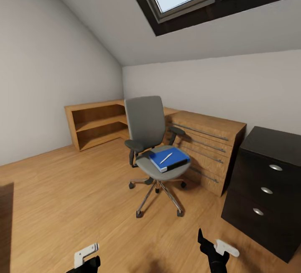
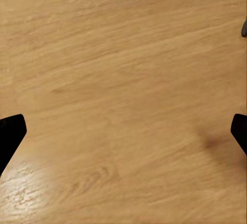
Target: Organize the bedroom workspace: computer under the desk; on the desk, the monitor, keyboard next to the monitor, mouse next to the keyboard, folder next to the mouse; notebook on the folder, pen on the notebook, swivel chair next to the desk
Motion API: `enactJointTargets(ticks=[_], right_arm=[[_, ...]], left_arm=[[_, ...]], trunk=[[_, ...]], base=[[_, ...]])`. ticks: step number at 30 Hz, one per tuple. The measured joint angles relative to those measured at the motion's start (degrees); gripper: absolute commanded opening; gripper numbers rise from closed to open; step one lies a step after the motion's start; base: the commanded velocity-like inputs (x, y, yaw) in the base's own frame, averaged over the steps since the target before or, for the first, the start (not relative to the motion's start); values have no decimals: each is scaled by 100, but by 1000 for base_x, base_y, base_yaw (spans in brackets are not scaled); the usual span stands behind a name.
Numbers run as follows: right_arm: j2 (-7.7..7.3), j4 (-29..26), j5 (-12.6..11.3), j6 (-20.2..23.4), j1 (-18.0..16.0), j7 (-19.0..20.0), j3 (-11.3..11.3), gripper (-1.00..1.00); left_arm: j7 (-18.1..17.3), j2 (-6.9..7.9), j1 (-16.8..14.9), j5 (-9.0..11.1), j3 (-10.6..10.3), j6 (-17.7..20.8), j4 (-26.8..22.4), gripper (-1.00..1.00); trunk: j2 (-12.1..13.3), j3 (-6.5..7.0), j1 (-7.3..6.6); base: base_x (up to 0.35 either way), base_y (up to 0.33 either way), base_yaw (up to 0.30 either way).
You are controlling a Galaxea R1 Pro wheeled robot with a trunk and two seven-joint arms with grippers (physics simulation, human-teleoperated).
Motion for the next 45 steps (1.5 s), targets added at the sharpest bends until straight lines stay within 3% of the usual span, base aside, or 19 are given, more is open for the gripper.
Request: enactJointTargets(ticks=[3,5,13,35,45], right_arm=[[-7,41,2,-66,23,-3,-10,100],[-6,62,12,-96,51,-4,-4,100],[2,62,22,-88,52,-3,1,100],[-22,64,19,-61,51,-9,2,100],[-46,62,15,271,51,-13,3,100]], left_arm=[[1,2,-1,4,-2,-310,274,100],[10,1,-1,12,-51,-634,847,100],[4,-7,-1,8,-302,-1425,1429,100],[23,-12,1,-1,-352,-1679,1709,100],[11,-20,1,-3,-353,-1680,1791,100]], trunk=[[120,54,-66],[201,90,-110],[521,232,-286],[1404,487,-769],[1805,663,-989]], base=[[0,0,-44],[0,0,-220],[0,0,-256],[0,0,-67],[0,0,0]])
